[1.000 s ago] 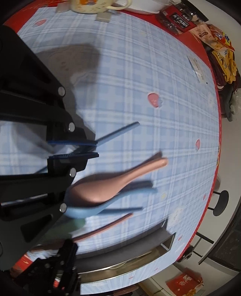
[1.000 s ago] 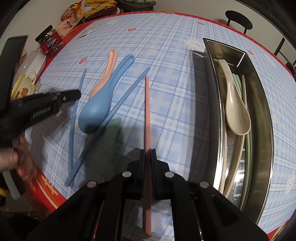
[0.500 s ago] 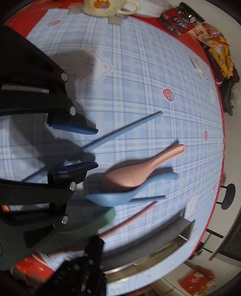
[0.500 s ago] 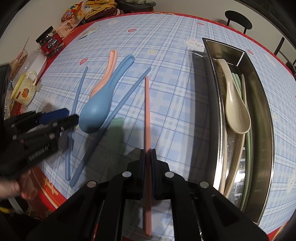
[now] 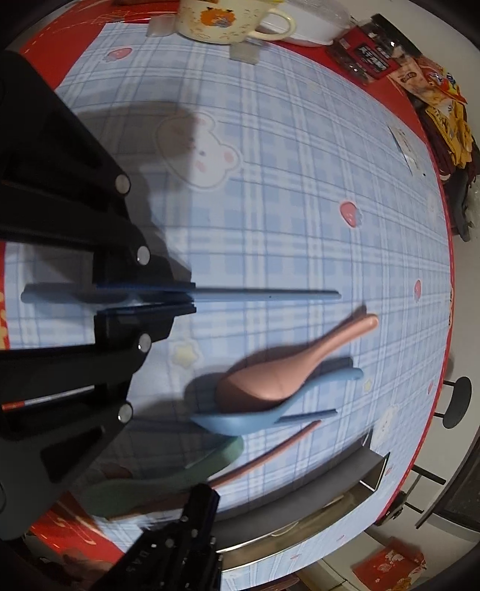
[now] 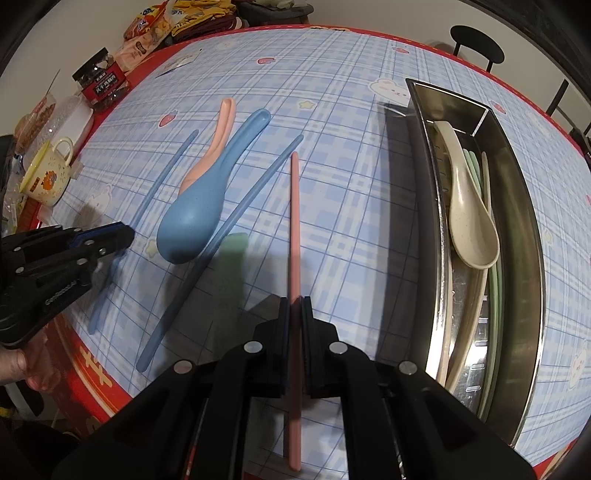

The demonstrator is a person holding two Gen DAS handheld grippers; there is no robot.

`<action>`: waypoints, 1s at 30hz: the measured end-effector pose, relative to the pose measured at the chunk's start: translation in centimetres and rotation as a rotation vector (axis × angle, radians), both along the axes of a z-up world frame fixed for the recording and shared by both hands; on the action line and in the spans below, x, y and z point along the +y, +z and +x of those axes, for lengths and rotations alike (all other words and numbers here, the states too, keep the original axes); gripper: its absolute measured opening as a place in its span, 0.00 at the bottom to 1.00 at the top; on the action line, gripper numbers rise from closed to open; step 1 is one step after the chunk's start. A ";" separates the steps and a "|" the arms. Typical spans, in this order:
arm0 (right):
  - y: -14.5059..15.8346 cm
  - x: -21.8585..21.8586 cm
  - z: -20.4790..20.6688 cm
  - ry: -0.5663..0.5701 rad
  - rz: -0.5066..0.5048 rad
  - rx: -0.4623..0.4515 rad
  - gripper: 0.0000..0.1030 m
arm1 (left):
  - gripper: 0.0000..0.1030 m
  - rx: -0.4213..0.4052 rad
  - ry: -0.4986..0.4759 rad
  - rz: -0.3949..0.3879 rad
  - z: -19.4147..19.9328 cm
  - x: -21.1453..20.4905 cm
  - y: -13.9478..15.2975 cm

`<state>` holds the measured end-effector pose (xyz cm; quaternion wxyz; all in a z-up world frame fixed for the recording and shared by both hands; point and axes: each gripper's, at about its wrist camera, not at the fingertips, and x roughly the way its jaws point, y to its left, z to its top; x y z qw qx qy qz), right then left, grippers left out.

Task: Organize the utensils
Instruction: 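Carry the blue chopstick with the left tool while the right tool carries the pink chopstick to the tray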

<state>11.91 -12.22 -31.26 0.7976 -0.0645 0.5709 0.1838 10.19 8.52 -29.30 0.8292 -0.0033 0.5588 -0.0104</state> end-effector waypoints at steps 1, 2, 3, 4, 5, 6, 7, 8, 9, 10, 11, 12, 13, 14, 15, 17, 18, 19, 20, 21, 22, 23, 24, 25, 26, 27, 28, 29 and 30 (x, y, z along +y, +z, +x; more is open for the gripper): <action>0.0 0.0 0.0 0.003 -0.004 -0.004 0.07 | 0.10 -0.002 -0.002 -0.001 -0.3 0.1 0.0; 0.0 0.1 -0.1 0.008 -0.008 -0.009 0.07 | 0.10 -0.004 -0.005 -0.001 -0.4 0.1 0.0; 0.0 0.1 -0.1 0.011 -0.010 -0.012 0.07 | 0.11 -0.006 -0.007 -0.002 -0.5 0.2 0.0; 0.0 0.2 -0.2 0.016 -0.016 -0.017 0.07 | 0.11 -0.008 -0.008 -0.001 -0.5 0.2 0.0; 0.0 0.2 -0.2 0.018 -0.018 -0.020 0.07 | 0.11 -0.008 -0.009 0.005 -0.5 0.1 0.0; 0.0 0.2 -0.2 0.020 -0.021 -0.023 0.07 | 0.11 -0.010 -0.013 0.014 -0.7 0.0 0.0; -0.1 0.3 -0.3 0.020 -0.023 -0.025 0.07 | 0.11 -0.012 -0.017 0.023 -0.6 -0.1 -0.1; -0.1 0.4 -0.3 0.021 -0.024 -0.028 0.07 | 0.11 -0.018 -0.023 0.033 -0.6 -0.2 -0.1; -0.1 0.4 -0.3 0.023 -0.026 -0.031 0.07 | 0.10 -0.023 -0.023 0.035 -0.7 -0.2 -0.1; -0.1 0.5 -0.3 0.026 -0.029 -0.036 0.07 | 0.10 -0.027 -0.022 0.034 -0.8 -0.2 -0.1; -0.1 0.5 -0.3 0.029 -0.031 -0.039 0.07 | 0.10 -0.030 -0.021 0.033 -0.8 -0.2 -0.1; -0.1 0.6 -0.4 0.033 -0.034 -0.042 0.07 | 0.10 -0.033 -0.021 0.034 -0.8 -0.2 -0.1; -0.1 0.6 -0.4 0.036 -0.035 -0.045 0.07 | 0.10 -0.035 -0.022 0.035 -0.9 -0.2 -0.1; -0.1 0.6 -0.4 0.038 -0.035 -0.046 0.07 | 0.10 -0.038 -0.023 0.037 -0.9 -0.3 -0.1; -0.1 0.5 -0.4 0.037 -0.033 -0.045 0.07 | 0.10 -0.039 -0.023 0.037 -0.9 -0.4 -0.1; -0.1 0.3 -0.2 0.030 -0.015 -0.033 0.07 | 0.10 -0.033 -0.016 0.019 -0.7 -0.1 -0.1; -0.1 0.1 -0.1 0.025 -0.003 -0.024 0.06 | 0.10 -0.028 -0.006 -0.003 -0.8 0.3 0.0; -0.1 -0.1 0.0 0.018 0.008 -0.016 0.06 | 0.10 -0.020 0.014 -0.047 -0.7 0.8 0.0; -0.1 -0.3 0.1 0.006 0.026 -0.006 0.06 | 0.10 -0.007 0.050 -0.133 -0.5 2.0 0.0; 0.0 -0.7 0.1 -0.008 0.053 0.009 0.06 | 0.10 0.011 0.084 -0.209 -0.3 3.1 -0.1; 0.2 -0.9 0.1 -0.017 0.073 0.009 0.06 | 0.10 0.028 0.126 -0.265 -0.3 4.1 -0.2; 0.4 -1.0 0.0 -0.020 0.085 0.004 0.06 | 0.10 0.036 0.158 -0.285 -0.4 4.9 -0.2; 0.7 -1.1 0.0 -0.020 0.094 -0.003 0.06 | 0.10 0.036 0.174 -0.296 -0.5 5.3 -0.1; 1.1 -1.1 -0.1 -0.018 0.103 -0.013 0.06 | 0.10 0.029 0.200 -0.321 -0.7 6.0 0.1; 1.5 -1.2 -0.1 -0.015 0.110 -0.021 0.06 | 0.10 0.024 0.215 -0.338 -0.9 6.4 0.3; 1.7 -1.2 -0.2 -0.013 0.115 -0.028 0.06 | 0.10 0.020 0.229 -0.355 -1.1 6.8 0.6; 2.1 -1.3 -0.3 -0.011 0.119 -0.036 0.06 | 0.10 0.015 0.241 -0.370 -1.3 7.1 0.8; 2.3 -1.3 -0.3 -0.011 0.121 -0.043 0.06 | 0.10 0.006 0.255 -0.391 -1.5 7.5 1.3; 2.5 -1.4 -0.3 -0.012 0.125 -0.045 0.06 | 0.10 -0.003 0.263 -0.406 -1.6 7.6 1.6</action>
